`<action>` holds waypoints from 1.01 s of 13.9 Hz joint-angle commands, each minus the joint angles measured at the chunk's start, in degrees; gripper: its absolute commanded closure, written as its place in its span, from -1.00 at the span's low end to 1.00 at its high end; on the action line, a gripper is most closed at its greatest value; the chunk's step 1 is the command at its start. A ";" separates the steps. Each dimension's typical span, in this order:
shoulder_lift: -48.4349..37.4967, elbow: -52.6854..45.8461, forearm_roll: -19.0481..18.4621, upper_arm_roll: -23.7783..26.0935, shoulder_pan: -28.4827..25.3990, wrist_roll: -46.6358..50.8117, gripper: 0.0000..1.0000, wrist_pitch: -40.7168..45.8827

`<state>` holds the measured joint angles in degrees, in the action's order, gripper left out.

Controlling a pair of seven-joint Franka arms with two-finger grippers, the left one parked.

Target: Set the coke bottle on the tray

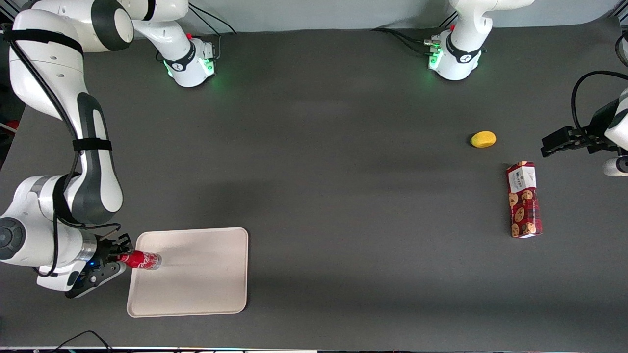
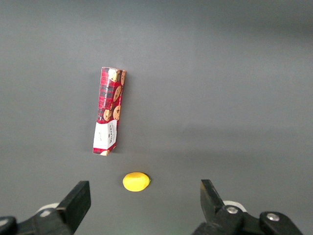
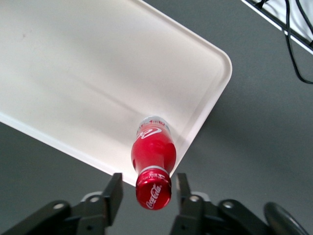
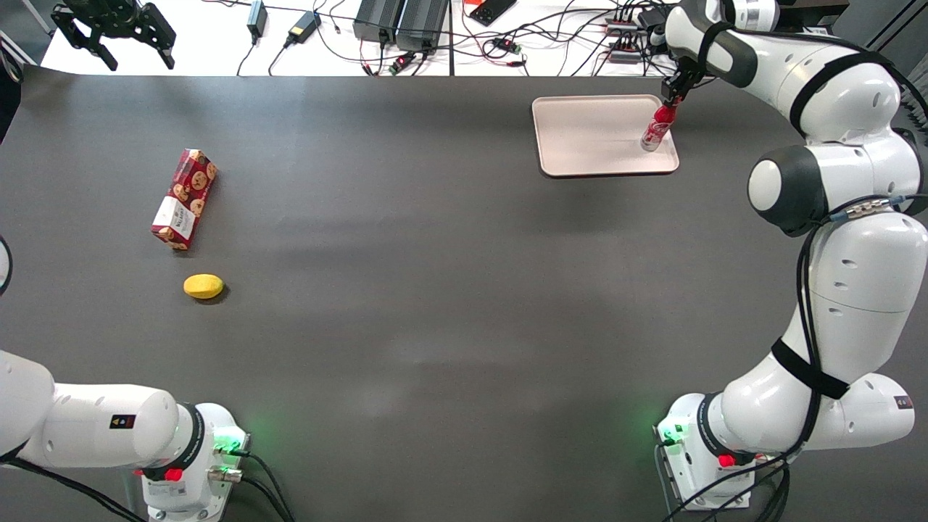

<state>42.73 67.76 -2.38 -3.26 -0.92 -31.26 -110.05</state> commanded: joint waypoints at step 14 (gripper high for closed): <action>-49.90 33.18 1.77 3.35 -0.84 23.87 -1.00 25.25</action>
<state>4.14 85.29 -0.96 -0.05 -1.93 -9.38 -79.93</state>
